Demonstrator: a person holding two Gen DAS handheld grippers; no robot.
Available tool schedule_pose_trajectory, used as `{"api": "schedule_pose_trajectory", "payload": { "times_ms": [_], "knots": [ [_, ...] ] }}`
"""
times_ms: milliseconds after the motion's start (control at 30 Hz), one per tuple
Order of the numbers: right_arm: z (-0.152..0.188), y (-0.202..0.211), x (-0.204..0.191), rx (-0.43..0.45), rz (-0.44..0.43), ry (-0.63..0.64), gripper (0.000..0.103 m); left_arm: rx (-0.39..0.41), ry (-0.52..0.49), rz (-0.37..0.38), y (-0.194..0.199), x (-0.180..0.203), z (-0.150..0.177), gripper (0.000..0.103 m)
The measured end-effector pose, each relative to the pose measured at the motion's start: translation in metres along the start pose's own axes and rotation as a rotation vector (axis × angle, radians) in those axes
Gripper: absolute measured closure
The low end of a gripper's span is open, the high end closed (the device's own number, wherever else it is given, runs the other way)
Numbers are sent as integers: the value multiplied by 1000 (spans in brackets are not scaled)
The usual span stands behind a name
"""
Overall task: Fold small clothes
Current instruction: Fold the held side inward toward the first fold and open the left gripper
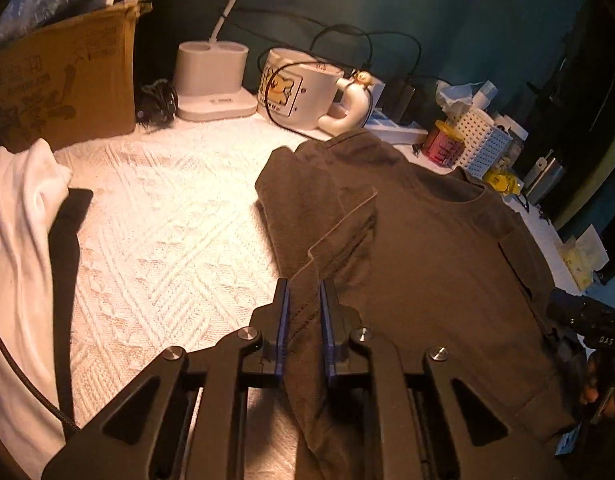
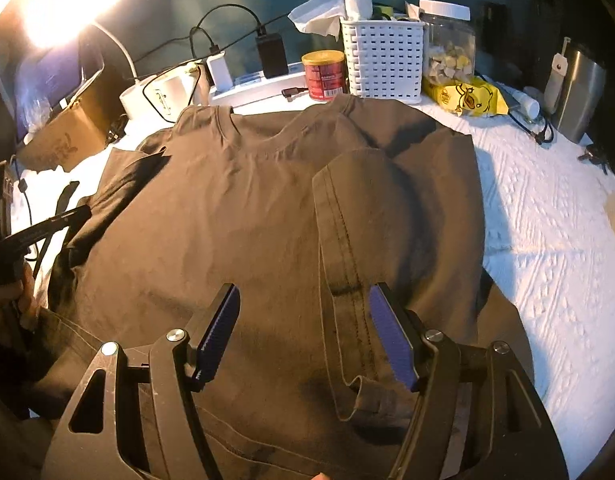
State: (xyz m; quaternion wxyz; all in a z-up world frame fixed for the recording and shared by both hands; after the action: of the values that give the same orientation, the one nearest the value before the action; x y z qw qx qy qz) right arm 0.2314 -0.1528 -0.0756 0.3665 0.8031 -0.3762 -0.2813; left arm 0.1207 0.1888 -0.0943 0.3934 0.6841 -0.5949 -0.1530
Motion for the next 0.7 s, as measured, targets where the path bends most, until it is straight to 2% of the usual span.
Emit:
{"api": "schedule_pose_trajectory", "payload": {
  "times_ms": [333, 700],
  "knots": [
    [8, 9, 10, 12, -62, -32, 32, 54, -77, 7, 19, 35, -11, 95],
    [18, 24, 37, 45, -96, -74, 32, -24, -157, 63, -5, 92, 1, 95]
  ]
}}
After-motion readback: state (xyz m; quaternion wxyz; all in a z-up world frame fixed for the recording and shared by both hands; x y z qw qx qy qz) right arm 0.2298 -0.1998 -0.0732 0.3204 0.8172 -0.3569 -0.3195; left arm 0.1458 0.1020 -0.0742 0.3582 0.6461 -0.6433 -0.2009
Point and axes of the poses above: each gripper's, at about its wrist camera, not at the fingertips, and y roughly against the way its jaws point, x to its right, z to its underside, the point moved 1 cm from there along -y, roughly the way its jaws point, and after that the axes turned 3 degrees about -y, right-handed, at the moved point
